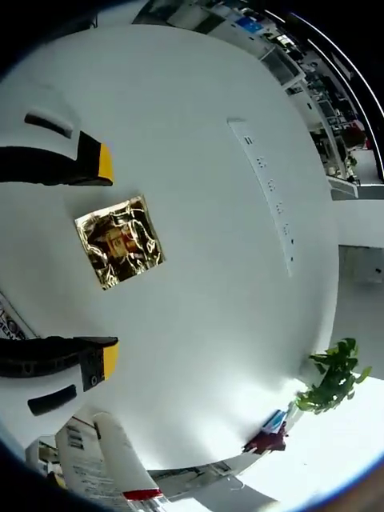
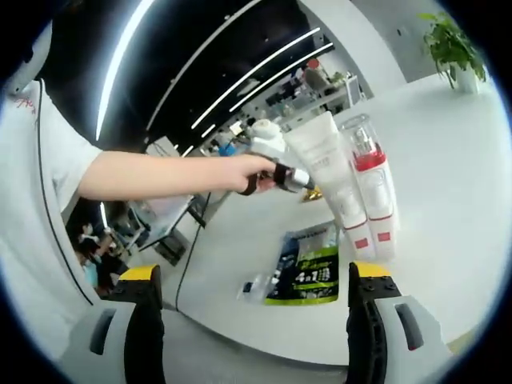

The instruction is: Arrange the skincare products in the storage area until every visible bottle or jar stands upright without overlapping.

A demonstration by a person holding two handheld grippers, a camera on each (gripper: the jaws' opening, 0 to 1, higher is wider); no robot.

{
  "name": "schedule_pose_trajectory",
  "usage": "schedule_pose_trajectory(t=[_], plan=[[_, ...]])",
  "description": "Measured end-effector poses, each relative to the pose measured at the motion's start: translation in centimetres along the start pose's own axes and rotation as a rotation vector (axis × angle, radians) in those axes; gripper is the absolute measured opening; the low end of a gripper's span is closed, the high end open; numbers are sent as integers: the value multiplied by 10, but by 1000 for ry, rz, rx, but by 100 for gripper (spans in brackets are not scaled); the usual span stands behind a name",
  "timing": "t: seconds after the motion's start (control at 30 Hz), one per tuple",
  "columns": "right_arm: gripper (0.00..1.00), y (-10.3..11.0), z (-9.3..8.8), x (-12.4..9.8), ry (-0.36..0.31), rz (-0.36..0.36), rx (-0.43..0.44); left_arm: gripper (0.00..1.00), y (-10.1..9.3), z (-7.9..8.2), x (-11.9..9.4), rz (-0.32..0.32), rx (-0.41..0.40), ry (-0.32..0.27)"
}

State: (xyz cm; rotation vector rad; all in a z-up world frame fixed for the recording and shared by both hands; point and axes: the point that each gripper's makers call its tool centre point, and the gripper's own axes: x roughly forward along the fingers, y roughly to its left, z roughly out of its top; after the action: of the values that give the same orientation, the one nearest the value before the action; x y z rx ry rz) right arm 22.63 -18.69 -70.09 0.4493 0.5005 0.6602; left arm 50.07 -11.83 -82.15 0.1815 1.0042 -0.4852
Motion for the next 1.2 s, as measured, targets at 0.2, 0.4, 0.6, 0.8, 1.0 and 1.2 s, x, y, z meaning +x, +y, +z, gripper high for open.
schedule_pose_trajectory(t=[0.2, 0.4, 0.6, 0.8, 1.0, 1.2], plan=[[96, -2, -1, 0, 2, -5, 7, 66, 2, 3, 5, 51, 17, 12], [96, -2, -1, 0, 2, -11, 12, 64, 19, 6, 6, 94, 45, 9], [96, -3, -2, 0, 8, -12, 10, 41, 20, 10, 0, 86, 60, 1], [96, -3, -2, 0, 9, -13, 7, 42, 20, 8, -1, 77, 58, 8], [96, -3, -2, 0, 9, -12, 3, 42, 20, 8, -5, 75, 59, -1], [96, -2, -2, 1, 11, -4, -2, 42, 17, 7, -14, 63, 78, -25]])
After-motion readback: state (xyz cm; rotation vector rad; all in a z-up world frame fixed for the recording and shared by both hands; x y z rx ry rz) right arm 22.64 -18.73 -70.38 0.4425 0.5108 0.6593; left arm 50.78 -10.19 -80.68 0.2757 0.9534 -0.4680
